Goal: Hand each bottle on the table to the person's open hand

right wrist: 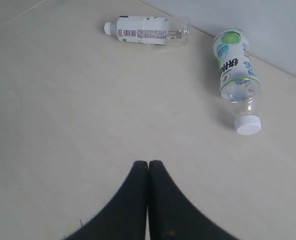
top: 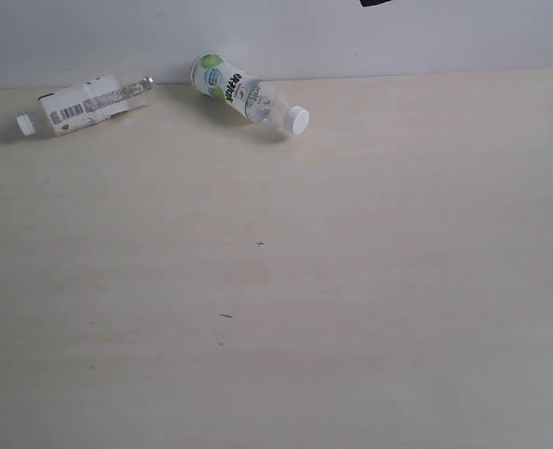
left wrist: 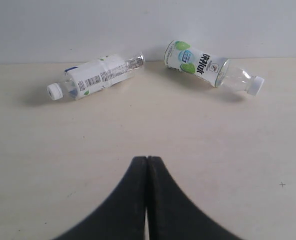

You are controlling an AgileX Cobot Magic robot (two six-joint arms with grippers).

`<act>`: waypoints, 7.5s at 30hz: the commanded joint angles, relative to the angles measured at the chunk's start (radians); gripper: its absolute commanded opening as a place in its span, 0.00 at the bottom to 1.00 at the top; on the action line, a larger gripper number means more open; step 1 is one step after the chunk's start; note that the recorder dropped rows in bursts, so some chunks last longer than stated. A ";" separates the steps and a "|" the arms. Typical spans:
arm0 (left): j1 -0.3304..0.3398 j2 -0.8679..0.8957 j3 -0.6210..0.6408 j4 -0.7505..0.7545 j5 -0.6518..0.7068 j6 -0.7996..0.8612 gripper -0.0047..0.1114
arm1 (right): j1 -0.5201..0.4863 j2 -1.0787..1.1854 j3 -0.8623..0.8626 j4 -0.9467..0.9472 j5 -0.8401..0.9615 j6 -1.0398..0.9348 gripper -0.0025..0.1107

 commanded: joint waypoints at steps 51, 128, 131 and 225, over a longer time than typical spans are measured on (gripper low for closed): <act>0.003 -0.004 0.004 -0.003 0.002 0.005 0.04 | 0.077 1.123 -1.275 -0.474 0.104 0.124 0.16; 0.003 -0.004 0.004 -0.003 0.002 0.005 0.04 | 0.124 1.270 -1.282 -0.685 0.128 0.186 0.66; 0.003 -0.004 0.004 -0.003 0.002 0.005 0.04 | 0.121 1.270 -1.282 -0.685 0.128 0.186 0.66; 0.003 -0.004 0.004 -0.001 0.002 0.005 0.04 | -0.015 0.154 -0.204 -0.581 0.091 0.532 0.02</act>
